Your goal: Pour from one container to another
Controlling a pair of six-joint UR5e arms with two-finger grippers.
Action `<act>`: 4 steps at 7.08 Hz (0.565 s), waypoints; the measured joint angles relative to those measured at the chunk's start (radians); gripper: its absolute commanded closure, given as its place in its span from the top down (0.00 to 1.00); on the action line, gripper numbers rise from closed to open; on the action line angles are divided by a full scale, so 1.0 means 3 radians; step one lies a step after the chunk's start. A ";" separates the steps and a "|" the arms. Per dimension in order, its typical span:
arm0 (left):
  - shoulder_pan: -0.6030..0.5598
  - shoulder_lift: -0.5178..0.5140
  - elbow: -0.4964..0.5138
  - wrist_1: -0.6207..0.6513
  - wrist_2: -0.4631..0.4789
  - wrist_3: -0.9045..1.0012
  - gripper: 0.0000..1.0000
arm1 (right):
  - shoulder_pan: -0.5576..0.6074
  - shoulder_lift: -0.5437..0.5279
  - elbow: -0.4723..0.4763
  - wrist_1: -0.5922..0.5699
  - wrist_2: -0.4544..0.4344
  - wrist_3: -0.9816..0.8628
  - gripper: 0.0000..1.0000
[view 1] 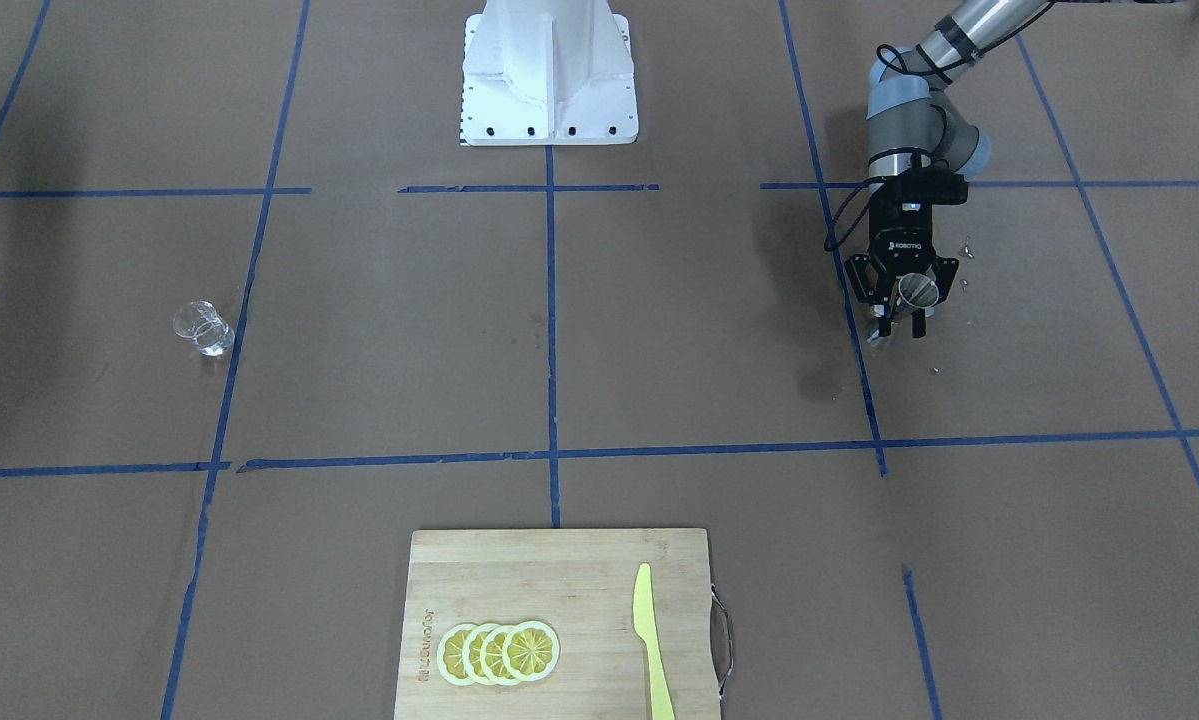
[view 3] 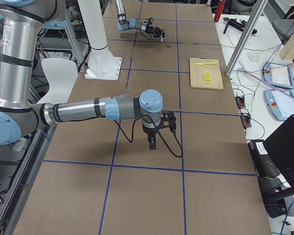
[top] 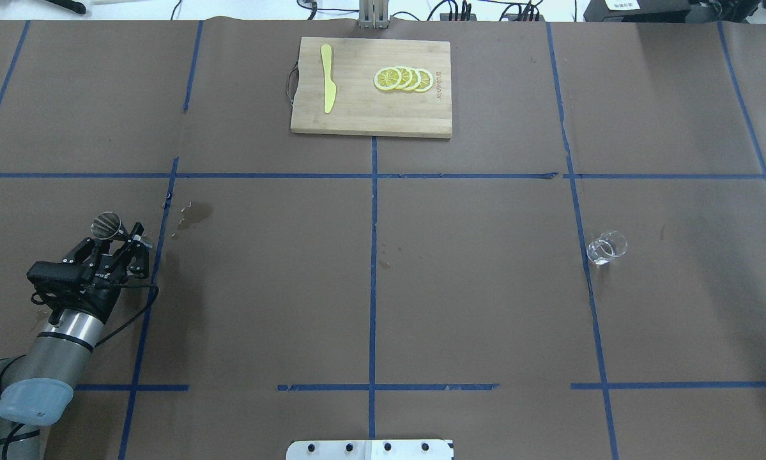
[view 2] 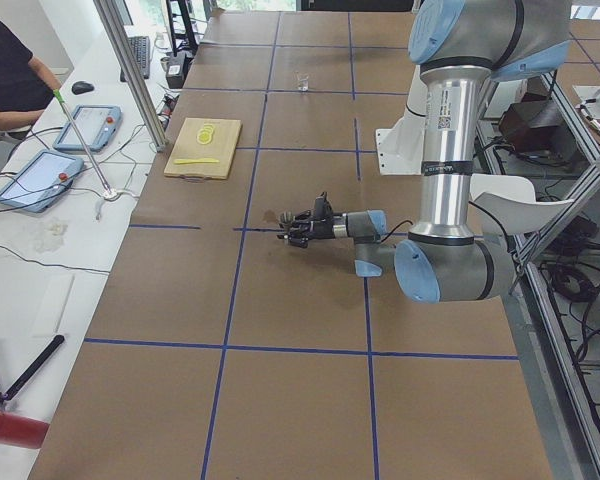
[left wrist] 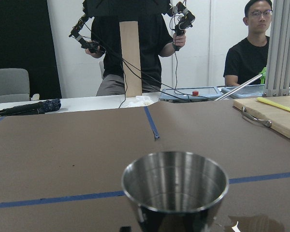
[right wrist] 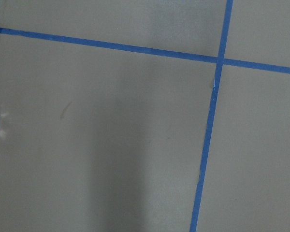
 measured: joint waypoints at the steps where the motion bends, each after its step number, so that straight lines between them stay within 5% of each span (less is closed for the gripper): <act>1: 0.0000 0.0002 -0.0001 -0.0002 0.0002 0.0001 0.48 | 0.0000 0.0000 -0.0001 0.0000 -0.0001 0.0000 1.00; 4: 0.0004 0.0008 -0.0001 -0.0002 0.0003 -0.0002 0.46 | 0.0000 0.0002 -0.0001 0.0000 -0.0005 -0.0003 1.00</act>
